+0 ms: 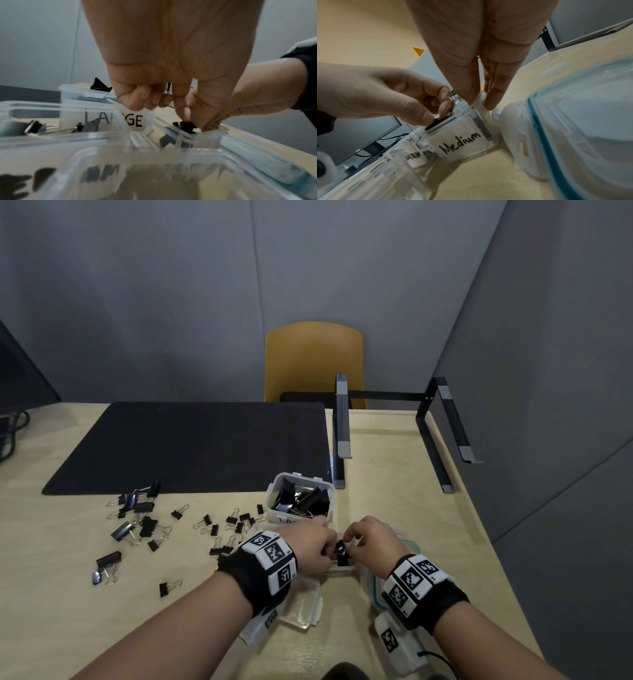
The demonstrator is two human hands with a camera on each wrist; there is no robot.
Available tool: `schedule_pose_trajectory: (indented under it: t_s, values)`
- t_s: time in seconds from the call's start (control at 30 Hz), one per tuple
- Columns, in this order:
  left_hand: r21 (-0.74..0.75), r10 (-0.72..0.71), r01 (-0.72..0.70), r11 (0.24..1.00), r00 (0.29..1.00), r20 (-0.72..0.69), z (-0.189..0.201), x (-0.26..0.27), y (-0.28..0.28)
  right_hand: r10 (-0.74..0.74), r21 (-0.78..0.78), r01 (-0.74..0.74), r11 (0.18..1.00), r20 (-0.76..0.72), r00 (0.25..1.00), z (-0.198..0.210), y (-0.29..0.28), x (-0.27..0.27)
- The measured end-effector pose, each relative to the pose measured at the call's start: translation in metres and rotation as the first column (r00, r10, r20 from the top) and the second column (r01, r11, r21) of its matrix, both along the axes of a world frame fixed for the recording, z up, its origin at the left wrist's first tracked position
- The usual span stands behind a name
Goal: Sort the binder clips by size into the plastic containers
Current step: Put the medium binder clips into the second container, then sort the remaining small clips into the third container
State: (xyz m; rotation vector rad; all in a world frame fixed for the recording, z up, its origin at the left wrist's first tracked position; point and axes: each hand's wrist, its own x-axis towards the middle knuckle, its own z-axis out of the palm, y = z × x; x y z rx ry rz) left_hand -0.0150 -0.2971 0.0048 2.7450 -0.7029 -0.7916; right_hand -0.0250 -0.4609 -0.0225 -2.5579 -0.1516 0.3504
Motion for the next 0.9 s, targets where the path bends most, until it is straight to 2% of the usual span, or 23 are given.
schedule_pose_trajectory:
  t_s: [0.17, 0.3, 0.53, 0.67, 0.9]
  values:
    - [-0.026, 0.033, -0.031, 0.999, 0.995, 0.094, -0.003, -0.003, 0.002, 0.004, -0.006, -0.005, 1.000, -0.012, 1.000, 0.000, -0.002, 0.000]
    - [0.017, 0.040, -0.043, 0.999, 0.986, 0.161, -0.001, -0.009, 0.003, 0.001, -0.018, -0.002, 1.000, -0.013, 1.000, 0.000, -0.001, 0.000]
    - [0.009, 0.095, -0.098, 0.995, 0.981, 0.167, 0.000, -0.018, 0.004, -0.004, -0.031, 0.004, 1.000, -0.018, 1.000, 0.001, 0.001, -0.002]
    - [-0.088, 0.175, -0.161, 0.983, 0.967, 0.185, 0.002, -0.024, 0.012, 0.008, -0.031, -0.007, 0.999, 0.016, 1.000, 0.006, 0.002, -0.007]
    - [-0.265, 0.389, -0.328, 0.907, 0.894, 0.223, 0.020, -0.028, 0.054, 0.064, -0.016, -0.062, 0.998, 0.077, 0.995, 0.035, 0.031, -0.001]
